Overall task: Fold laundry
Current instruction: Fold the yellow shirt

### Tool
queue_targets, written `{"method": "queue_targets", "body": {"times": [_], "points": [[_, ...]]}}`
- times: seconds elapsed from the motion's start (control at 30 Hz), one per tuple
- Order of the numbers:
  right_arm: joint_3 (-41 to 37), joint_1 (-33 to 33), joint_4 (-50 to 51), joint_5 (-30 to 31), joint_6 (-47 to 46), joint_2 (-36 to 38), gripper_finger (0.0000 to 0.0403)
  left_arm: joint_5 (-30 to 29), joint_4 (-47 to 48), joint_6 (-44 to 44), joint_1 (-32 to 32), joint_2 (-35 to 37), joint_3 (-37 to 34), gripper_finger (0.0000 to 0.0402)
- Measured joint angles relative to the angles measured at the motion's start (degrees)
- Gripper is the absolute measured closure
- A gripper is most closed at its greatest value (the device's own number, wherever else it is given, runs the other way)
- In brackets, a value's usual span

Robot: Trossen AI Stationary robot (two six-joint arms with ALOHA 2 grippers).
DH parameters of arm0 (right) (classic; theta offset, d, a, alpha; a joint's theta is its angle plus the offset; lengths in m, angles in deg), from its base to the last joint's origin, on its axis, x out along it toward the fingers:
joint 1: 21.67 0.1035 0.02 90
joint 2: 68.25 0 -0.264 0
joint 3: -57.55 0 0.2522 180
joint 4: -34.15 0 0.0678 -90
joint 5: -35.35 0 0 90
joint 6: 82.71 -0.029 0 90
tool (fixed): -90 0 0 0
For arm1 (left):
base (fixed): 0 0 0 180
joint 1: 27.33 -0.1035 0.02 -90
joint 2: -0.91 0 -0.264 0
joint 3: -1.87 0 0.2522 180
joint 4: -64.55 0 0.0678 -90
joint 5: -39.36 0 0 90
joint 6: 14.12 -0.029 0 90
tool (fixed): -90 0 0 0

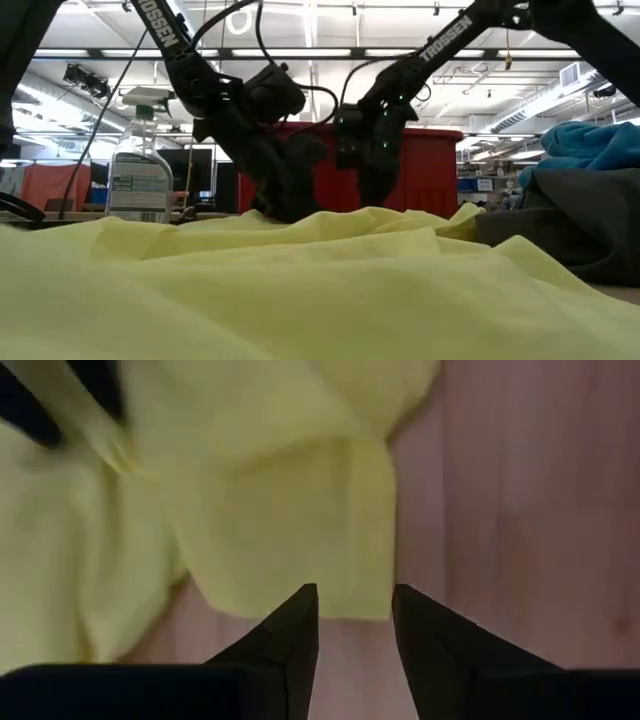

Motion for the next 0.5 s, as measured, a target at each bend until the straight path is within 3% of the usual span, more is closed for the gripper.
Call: {"method": "queue_targets", "body": {"times": [0.13,0.3,0.5], "points": [[0.00,-0.03,-0.70,1.40,-1.41,-2.25,0.0274,0.00,-0.27,-0.11,0.11,-0.16,0.01,0.0303],[0.08,-0.24,-1.45,1.11,-2.61,-3.13,0.0296,0.02,-0.54,0.06,0.11,-0.20,0.01,0.0384],[-0.22,-0.15,-1.74,1.30,-2.79,-3.11,0.0379,0.13,-0.52,0.63,0.02,0.41,0.01,0.0399]]}}
